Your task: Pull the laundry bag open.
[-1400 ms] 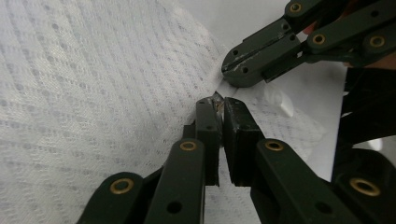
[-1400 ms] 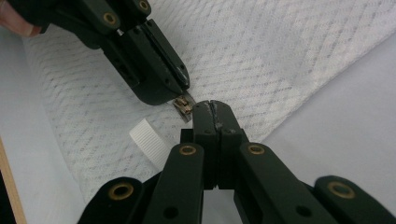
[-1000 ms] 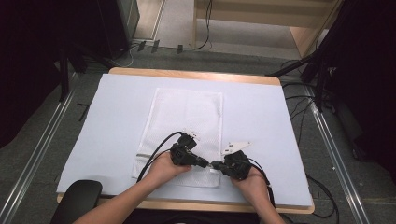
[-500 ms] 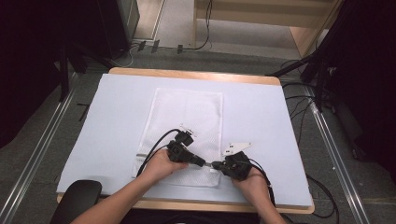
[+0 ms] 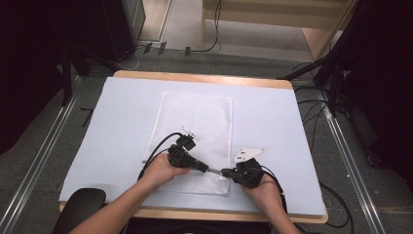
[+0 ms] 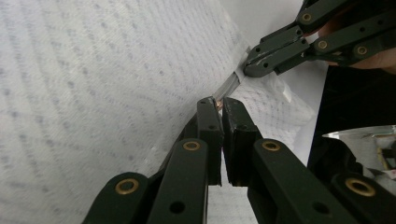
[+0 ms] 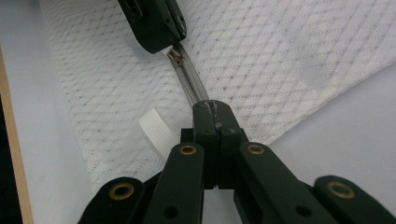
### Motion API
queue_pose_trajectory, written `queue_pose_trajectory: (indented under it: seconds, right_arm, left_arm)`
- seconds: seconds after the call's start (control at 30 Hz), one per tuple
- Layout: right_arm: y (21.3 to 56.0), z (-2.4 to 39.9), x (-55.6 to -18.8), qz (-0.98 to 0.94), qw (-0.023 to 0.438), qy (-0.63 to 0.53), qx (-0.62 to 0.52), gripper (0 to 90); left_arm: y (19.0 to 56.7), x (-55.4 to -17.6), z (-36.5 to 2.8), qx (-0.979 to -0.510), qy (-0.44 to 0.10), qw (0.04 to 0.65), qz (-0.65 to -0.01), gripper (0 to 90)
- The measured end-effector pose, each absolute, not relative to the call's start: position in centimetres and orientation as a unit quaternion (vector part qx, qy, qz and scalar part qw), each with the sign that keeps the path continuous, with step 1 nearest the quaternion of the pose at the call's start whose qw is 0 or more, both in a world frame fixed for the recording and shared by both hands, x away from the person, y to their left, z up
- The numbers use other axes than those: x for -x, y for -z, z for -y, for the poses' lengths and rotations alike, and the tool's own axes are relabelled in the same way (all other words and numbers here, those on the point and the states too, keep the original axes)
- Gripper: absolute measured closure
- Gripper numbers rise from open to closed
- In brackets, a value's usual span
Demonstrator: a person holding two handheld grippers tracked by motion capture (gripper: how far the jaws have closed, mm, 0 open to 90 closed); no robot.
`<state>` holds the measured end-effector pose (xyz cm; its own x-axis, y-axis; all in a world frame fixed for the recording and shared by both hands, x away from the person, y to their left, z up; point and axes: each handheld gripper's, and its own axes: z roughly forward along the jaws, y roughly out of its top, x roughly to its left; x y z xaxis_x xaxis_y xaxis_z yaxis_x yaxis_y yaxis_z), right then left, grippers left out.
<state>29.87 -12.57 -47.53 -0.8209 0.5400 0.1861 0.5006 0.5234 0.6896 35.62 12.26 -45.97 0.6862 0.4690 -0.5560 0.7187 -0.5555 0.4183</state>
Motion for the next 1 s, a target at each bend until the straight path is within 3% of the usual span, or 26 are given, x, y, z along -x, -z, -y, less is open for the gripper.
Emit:
queue_pose_trajectory:
  seconds: [1.0]
  right_arm:
    - [47.5, 12.7, -30.4, -0.875, 0.007, -0.387, -0.290, 90.0]
  left_arm:
    - [44.7, -35.6, -15.6, -0.860, 0.186, 0.305, -0.365, 88.0]
